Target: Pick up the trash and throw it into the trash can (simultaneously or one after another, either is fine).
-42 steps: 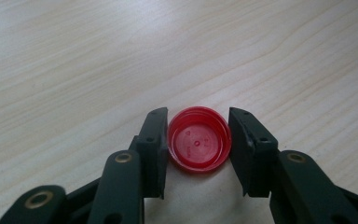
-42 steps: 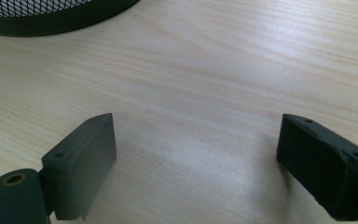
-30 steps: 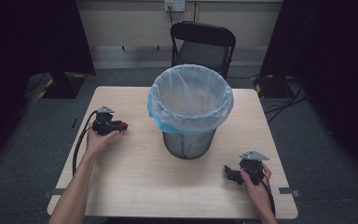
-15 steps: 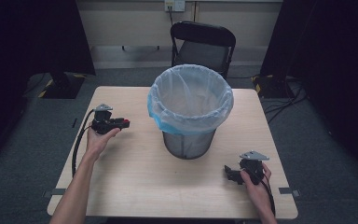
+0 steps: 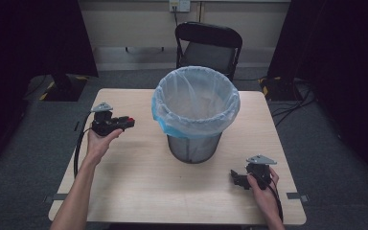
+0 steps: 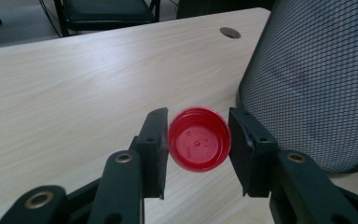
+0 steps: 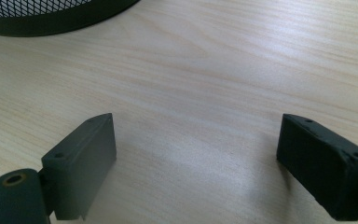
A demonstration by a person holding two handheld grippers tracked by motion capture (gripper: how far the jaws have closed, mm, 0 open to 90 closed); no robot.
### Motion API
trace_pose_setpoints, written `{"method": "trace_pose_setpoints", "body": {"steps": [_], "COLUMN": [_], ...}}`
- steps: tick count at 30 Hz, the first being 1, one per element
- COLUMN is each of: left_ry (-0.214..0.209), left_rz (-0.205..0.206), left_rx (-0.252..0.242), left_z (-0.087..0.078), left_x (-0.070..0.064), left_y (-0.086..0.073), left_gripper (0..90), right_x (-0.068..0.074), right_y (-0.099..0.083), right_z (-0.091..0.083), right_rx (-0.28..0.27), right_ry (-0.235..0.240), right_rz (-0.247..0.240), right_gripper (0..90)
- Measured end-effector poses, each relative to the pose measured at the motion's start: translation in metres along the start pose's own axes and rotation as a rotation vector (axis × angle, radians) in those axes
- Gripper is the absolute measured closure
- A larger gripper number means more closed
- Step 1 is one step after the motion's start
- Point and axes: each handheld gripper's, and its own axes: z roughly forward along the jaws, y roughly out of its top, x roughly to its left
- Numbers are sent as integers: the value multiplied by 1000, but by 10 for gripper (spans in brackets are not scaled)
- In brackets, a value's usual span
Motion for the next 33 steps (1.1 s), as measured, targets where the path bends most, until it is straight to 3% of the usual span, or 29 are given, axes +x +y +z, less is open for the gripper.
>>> {"method": "trace_pose_setpoints", "body": {"steps": [5,9,14,21,23,33], "left_ry": [-23,-36,-55,-87,-116,-132], "left_rz": [-9,-18,-34,-11,-15,16], "left_rx": [-50,-61,-109,-150,-171,-202], "left_z": [-7,-11,-20,-31,-32,-41], "left_x": [-4,-5,-7,-14,-16,-29], "left_y": [12,13,17,31,35,54], "left_gripper": [596,596,596,596,596,596], "right_x": [0,0,0,0,0,0], "right_y": [0,0,0,0,0,0], "right_z": [0,0,0,0,0,0], "right_rx": [0,0,0,0,0,0], "right_ry": [0,0,0,0,0,0], "right_rz": [0,0,0,0,0,0], "right_gripper": [109,109,109,109,109,109]}}
